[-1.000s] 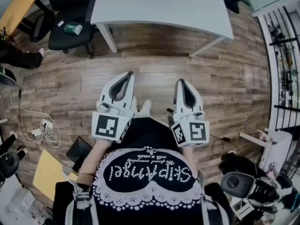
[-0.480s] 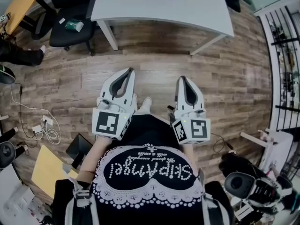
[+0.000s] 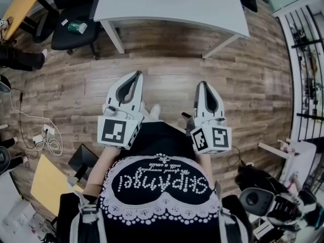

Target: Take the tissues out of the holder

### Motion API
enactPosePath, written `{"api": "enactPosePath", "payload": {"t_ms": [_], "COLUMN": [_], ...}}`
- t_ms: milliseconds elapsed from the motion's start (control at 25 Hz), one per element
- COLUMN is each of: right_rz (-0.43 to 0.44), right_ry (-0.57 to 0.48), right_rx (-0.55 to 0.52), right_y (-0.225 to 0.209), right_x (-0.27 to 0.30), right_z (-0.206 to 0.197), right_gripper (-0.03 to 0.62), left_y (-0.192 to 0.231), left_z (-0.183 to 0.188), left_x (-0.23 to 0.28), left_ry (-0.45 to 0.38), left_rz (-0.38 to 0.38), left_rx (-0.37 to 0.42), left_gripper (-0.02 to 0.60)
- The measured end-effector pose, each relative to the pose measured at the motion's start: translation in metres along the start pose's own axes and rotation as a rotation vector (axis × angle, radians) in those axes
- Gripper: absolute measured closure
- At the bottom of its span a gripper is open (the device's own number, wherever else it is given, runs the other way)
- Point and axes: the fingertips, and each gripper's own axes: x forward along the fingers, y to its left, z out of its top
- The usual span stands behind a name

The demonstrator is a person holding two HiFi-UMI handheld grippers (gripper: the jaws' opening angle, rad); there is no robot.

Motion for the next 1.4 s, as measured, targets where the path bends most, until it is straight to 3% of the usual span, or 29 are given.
{"api": "enactPosePath", "payload": {"t_ms": [320,560,760,1000,1400], "right_rz": [-0.027,-0.034,-0.024,-0.031,-0.037], "right_ry": [0.019,0.064,0.079,0.101,0.043], "right_rx": [0.007,0.027,0.023,0.035,0.023], "right_y": [-0.025,-0.027,-0.027,-0.025,-0.024], "right_x": [-0.019,0.006,0.018,0.069,0.177], "right_z": [-0.001,-0.022,-0.017,-0.012,0.025], "right_gripper": [0.560,0.562,0.562,0.562,0.560], "left_y": [0.009,0.035,0.034,0.063,0.125], "left_z": [0.003,-0.008,-0.005,-0.004,0.023], "left_x": [-0.005,0.011,0.022,0.067,0.150], "left_ry": [-0.003,0.016,0.025,0.063,0.024], "left_rz": [0.077,0.099,0.085,0.060,0.002], "left_rx": [0.022,0.016,0.008,-0.007,0.000], "left_gripper": [0.558,0.558,0.558,0.558,0.558]}}
